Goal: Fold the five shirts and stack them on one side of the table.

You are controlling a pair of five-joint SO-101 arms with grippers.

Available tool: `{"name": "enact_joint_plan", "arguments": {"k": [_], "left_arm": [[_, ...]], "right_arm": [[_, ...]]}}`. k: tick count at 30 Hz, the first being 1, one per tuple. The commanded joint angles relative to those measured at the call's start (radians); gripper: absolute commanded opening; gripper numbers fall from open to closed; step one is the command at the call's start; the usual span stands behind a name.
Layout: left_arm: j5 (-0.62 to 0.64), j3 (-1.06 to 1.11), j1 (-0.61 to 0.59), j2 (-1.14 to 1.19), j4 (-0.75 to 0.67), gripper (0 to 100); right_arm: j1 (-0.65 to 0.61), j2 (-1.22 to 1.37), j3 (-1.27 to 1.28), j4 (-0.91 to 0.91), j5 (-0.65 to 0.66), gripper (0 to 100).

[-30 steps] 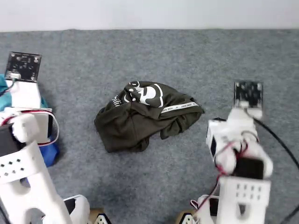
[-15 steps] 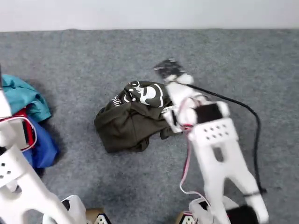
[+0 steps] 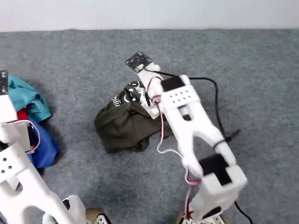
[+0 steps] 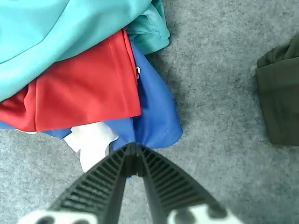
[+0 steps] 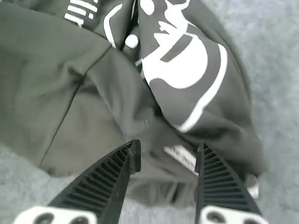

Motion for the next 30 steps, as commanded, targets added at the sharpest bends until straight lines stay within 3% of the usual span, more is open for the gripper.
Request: {"name": "enact_joint_plan", "arguments": {"k": [1,9,15,22,24,28,30], "left_arm": [[0.005,-0.004,-0.006,-0.023,0.020,1],[0.005,-0.004,-0.005,-0.021,0.020,1],[0.005,-0.004,-0.003,-0.021,0.020,1],[0.005,-0.004,-0.003,-0.021,0.020,1],[0.005,-0.004,-0.003,-0.021,0.020,1],[0.006,-0.004,-0.003,-0.021,0.020,1],[0.008,-0.004,-0.003,-0.021,0.020,1]], "right_arm": [[-0.019,0.071,-0.129,0.027,-0.012,20.5],[-0.058,0.165,-0.269,0.208,-0.005,20.6],[-0.053,0.243,-0.284,0.216,0.095,20.6],[-0.013,0.326,-0.367,0.217,0.100,20.3],[0.004,0.334,-0.400,0.219,0.100,17.1],[0.030,0.335,-0.431,0.219,0.106,0.2],[0.038,0.332,-0.431,0.237,0.144,2.4]]}}
